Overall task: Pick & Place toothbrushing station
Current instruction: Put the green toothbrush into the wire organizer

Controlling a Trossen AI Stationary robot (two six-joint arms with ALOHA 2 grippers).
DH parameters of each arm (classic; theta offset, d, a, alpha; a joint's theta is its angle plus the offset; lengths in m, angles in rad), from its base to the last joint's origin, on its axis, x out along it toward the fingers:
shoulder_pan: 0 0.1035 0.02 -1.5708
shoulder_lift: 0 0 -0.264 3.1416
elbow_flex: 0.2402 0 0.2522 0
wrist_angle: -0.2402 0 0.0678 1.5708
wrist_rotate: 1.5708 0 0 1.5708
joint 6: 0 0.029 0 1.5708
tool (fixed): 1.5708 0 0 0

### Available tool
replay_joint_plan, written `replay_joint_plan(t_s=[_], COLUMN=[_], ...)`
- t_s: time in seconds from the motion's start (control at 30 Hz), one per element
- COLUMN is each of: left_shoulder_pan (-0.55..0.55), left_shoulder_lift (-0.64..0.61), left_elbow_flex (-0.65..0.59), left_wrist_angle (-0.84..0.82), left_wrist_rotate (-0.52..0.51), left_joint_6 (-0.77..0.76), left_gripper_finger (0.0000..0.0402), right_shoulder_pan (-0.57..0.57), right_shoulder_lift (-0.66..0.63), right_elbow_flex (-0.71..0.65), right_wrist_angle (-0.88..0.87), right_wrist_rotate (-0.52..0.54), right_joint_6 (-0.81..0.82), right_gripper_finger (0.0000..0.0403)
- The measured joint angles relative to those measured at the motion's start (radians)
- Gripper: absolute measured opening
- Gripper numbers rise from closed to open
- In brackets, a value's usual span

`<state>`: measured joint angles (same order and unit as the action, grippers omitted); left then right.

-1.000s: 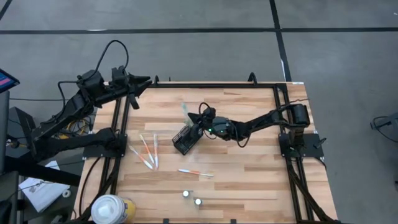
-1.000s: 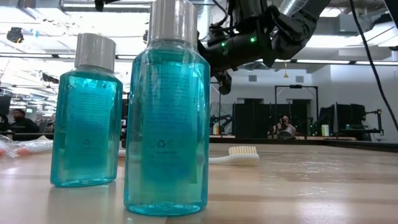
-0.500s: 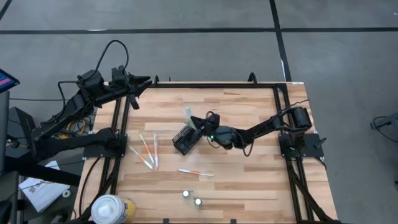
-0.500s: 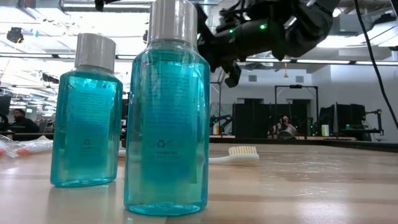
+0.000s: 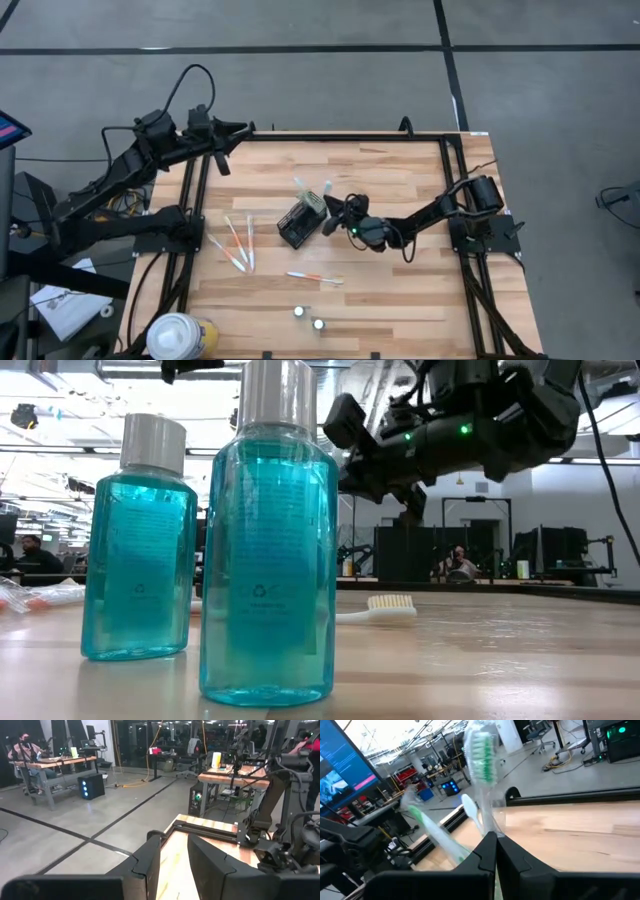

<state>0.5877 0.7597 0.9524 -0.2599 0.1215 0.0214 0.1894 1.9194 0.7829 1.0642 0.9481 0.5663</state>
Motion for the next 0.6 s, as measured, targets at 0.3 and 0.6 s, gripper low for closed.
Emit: replay_joint_plan(t_s=[0.3,0.6], left_shoulder_pan=[0.0,0.0], left_shoulder_lift=[0.034,0.046], left_elbow_flex=[0.0,0.0], left_wrist_angle=[0.048,0.061], left_wrist_rotate=[0.0,0.011], left_joint_6=[0.001,0.004], left_gripper_finger=[0.0095,0.0095], right_shoulder_pan=[-0.004,-0.016], right_shoulder_lift=[-0.001,0.011], right_elbow_flex=[-0.023,-0.022], right_wrist_angle=[0.064,-0.052], right_wrist_rotate=[-0.06,-0.104], right_joint_6=[-0.073,0.004], right_gripper_finger=[0.0,0.0])
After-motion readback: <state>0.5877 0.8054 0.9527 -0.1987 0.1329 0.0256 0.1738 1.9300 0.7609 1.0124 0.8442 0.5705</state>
